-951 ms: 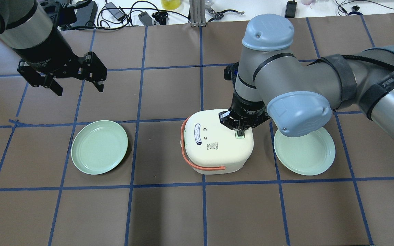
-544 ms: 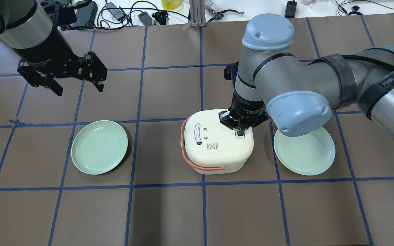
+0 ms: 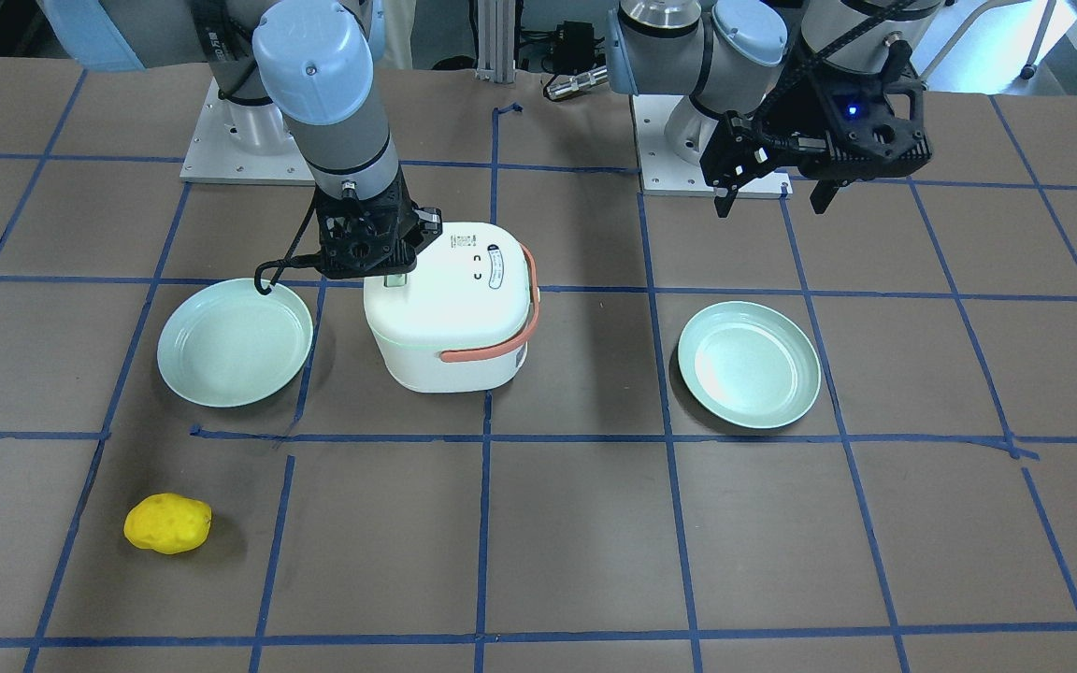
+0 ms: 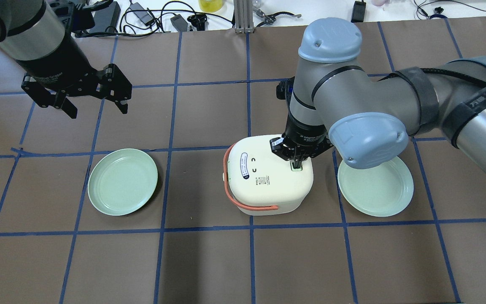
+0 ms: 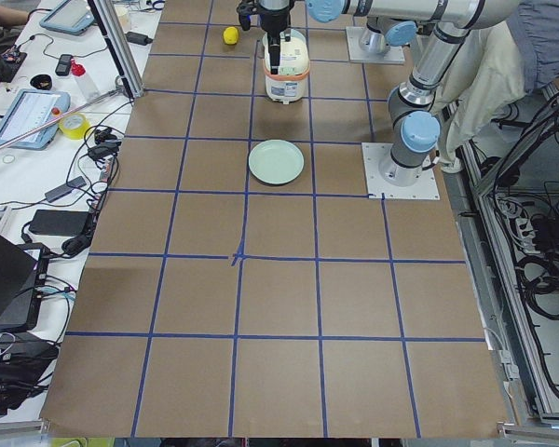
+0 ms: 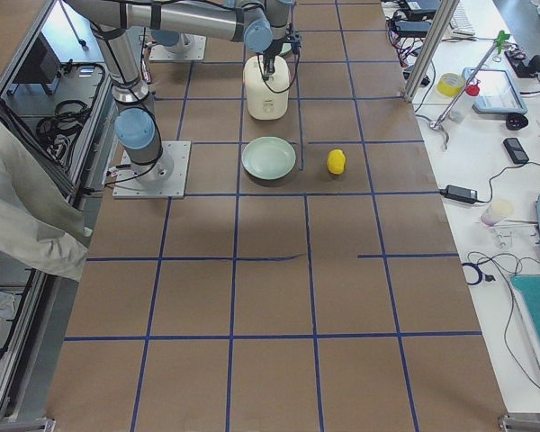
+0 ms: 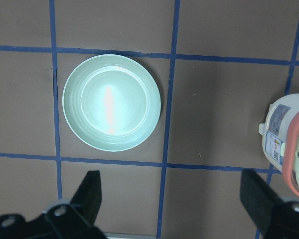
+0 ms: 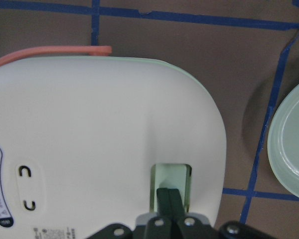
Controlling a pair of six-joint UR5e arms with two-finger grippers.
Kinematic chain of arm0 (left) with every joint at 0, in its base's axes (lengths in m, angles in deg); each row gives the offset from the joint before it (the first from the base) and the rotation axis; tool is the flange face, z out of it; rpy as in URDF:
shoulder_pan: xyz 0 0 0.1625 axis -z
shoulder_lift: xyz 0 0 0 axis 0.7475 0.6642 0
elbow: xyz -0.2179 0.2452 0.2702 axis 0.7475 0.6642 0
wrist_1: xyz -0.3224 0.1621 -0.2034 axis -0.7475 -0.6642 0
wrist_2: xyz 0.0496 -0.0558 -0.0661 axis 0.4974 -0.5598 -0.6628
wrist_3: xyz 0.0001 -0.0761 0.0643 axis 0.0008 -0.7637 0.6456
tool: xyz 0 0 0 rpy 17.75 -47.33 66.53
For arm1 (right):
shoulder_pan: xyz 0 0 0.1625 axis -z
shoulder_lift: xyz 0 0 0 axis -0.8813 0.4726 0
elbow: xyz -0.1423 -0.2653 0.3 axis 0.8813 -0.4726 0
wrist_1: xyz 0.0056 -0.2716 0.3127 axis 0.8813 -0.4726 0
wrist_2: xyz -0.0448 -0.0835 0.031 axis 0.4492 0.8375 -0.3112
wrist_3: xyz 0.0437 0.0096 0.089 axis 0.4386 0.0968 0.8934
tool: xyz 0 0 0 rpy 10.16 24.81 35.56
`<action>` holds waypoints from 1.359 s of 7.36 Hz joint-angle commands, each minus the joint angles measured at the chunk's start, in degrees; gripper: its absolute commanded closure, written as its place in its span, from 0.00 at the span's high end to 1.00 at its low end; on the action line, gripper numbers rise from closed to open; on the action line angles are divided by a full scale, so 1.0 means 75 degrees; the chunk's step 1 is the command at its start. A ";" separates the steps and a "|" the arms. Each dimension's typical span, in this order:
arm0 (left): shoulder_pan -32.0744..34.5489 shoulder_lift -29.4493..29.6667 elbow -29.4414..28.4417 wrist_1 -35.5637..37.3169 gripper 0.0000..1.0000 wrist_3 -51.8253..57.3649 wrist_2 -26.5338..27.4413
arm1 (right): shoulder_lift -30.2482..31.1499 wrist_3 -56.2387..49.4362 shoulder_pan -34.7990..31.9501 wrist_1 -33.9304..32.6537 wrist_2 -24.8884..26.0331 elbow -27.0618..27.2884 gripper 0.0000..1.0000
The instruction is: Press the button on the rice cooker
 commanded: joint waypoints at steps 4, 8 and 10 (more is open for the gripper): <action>0.0000 0.0000 0.0000 0.0000 1.00 0.0001 0.0000 | -0.0014 -0.0002 0.0000 0.0001 0.0016 -0.0003 0.47; 0.0000 0.0000 0.0000 0.0000 1.00 0.0001 0.0000 | 0.0056 -0.0013 0.0035 -0.0034 0.0133 -0.0272 1.00; 0.0000 0.0000 0.0000 0.0000 1.00 0.0001 0.0000 | 0.0068 -0.0083 0.0163 0.0059 0.0378 -0.0832 1.00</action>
